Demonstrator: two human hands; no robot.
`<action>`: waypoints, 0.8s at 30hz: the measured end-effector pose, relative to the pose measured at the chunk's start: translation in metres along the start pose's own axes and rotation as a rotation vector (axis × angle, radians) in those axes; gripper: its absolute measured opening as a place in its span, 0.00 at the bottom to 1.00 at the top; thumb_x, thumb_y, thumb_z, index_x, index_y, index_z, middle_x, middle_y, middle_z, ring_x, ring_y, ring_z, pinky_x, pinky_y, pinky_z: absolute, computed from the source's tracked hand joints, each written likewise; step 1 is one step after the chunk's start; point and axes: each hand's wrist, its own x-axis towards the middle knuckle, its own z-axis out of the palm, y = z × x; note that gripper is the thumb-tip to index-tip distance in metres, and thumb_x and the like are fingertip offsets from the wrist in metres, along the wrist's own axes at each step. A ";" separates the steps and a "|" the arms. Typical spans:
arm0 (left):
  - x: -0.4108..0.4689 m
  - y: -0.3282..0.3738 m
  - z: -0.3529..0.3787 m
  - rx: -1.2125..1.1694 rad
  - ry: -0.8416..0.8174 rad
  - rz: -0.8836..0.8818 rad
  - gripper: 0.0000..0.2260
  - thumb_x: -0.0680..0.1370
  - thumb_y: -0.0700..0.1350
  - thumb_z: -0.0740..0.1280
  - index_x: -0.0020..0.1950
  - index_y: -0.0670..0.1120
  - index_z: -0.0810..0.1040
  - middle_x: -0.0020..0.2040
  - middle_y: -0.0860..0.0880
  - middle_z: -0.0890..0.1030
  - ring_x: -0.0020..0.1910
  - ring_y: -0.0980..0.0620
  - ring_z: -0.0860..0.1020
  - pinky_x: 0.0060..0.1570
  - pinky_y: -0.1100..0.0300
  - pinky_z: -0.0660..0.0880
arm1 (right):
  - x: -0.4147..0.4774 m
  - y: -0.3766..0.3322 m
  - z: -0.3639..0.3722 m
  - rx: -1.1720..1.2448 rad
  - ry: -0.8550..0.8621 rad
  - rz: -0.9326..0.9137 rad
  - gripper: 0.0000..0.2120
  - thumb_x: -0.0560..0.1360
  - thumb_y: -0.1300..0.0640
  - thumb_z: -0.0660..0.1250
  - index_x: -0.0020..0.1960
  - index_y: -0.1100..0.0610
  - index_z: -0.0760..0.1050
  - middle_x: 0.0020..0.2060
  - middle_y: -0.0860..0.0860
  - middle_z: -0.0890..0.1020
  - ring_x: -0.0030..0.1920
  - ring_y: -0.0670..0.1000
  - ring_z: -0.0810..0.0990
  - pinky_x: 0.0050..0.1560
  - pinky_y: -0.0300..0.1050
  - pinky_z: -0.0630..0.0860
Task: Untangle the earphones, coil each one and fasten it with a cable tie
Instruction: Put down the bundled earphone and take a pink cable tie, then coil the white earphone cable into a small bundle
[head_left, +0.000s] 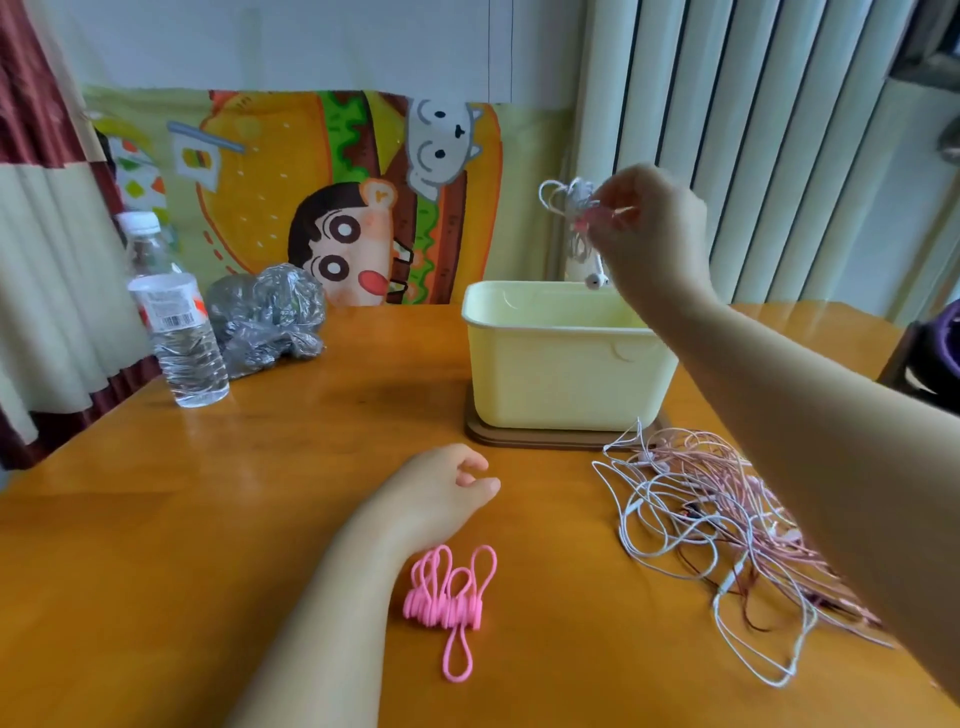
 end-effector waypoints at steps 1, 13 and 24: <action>0.000 0.000 0.000 -0.006 0.004 0.004 0.16 0.80 0.54 0.61 0.67 0.54 0.70 0.63 0.54 0.74 0.52 0.59 0.72 0.40 0.68 0.67 | 0.001 0.006 0.006 -0.116 -0.051 -0.028 0.02 0.72 0.60 0.67 0.44 0.57 0.77 0.36 0.48 0.81 0.38 0.49 0.78 0.42 0.42 0.74; 0.000 0.003 0.002 -0.032 0.025 0.020 0.16 0.80 0.53 0.60 0.68 0.54 0.70 0.62 0.54 0.74 0.53 0.59 0.71 0.49 0.64 0.68 | -0.018 0.019 0.022 -0.436 -0.704 0.031 0.12 0.79 0.57 0.61 0.57 0.58 0.79 0.53 0.53 0.82 0.51 0.54 0.79 0.48 0.41 0.70; 0.001 0.008 0.007 0.007 0.056 0.070 0.15 0.80 0.52 0.60 0.67 0.54 0.71 0.63 0.54 0.74 0.53 0.60 0.70 0.48 0.66 0.68 | -0.084 -0.013 -0.066 -0.391 -0.956 -0.081 0.08 0.77 0.57 0.65 0.54 0.53 0.80 0.47 0.44 0.82 0.45 0.42 0.80 0.52 0.34 0.77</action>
